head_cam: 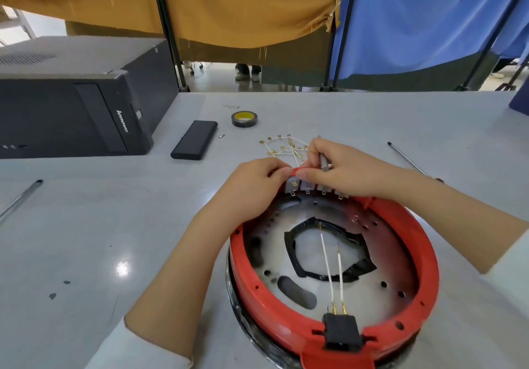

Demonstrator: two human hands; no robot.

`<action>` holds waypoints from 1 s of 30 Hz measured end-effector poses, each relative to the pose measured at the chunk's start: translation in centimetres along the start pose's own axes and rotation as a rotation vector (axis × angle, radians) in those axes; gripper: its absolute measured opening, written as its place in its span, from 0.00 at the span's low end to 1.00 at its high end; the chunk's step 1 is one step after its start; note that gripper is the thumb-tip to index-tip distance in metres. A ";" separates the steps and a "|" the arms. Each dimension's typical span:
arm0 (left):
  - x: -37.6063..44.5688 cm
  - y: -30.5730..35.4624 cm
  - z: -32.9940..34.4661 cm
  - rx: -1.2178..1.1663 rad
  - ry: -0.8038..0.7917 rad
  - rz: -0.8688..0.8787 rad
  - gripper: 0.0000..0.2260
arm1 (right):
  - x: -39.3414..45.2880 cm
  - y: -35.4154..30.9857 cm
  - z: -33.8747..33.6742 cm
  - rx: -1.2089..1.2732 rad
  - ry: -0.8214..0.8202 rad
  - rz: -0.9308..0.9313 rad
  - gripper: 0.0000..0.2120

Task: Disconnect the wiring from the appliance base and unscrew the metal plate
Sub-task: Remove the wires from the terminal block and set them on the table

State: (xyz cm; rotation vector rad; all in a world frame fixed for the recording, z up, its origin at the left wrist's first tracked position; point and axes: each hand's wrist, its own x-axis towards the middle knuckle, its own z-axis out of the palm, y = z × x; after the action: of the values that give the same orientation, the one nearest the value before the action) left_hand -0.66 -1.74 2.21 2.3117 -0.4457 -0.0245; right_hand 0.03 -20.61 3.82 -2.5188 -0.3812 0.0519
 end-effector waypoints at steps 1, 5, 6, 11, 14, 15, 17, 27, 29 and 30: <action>0.0 0.0 0.0 -0.005 0.002 -0.001 0.11 | -0.5 0.0 0.3 -0.027 -0.016 -0.008 0.14; 0.0 0.0 0.1 -0.039 0.071 -0.002 0.09 | -0.9 -0.1 0.4 -0.002 -0.013 0.009 0.14; 0.0 0.1 0.1 -0.055 0.099 0.001 0.09 | -0.8 -0.2 0.3 0.017 -0.017 0.022 0.14; -0.2 0.3 -0.7 -0.106 0.123 0.020 0.10 | -1.1 -0.4 -0.1 0.075 -0.009 0.113 0.13; -0.3 0.1 -1.3 -0.123 0.111 0.034 0.09 | -1.9 -0.5 -0.4 -0.068 0.012 0.198 0.11; -0.3 -0.1 -1.5 -0.137 0.112 0.028 0.09 | -2.2 -0.5 -0.6 -0.124 0.022 0.231 0.09; -0.4 -0.4 -1.9 -0.179 0.098 -0.007 0.10 | -3.0 -0.5 -1.2 -0.218 0.011 0.327 0.07; -0.2 -1.8 -2.5 -0.115 0.022 -0.120 0.13 | -5.7 -3.5 -4.4 -0.611 -0.233 0.445 0.15; -0.2 -1.6 -2.1 -0.106 0.041 -0.109 0.12 | -4.7 -3.9 -3.5 -0.539 -0.138 0.246 0.15; -0.3 -1.5 -1.9 -0.112 0.045 -0.101 0.11 | -4.2 -3.9 -2.9 -0.473 -0.088 0.147 0.13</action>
State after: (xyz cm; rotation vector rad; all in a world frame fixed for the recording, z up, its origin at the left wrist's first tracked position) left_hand -0.14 0.66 2.49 2.2182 -0.2965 -0.0456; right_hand -4.63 -20.28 8.24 -3.0181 -0.2652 0.1449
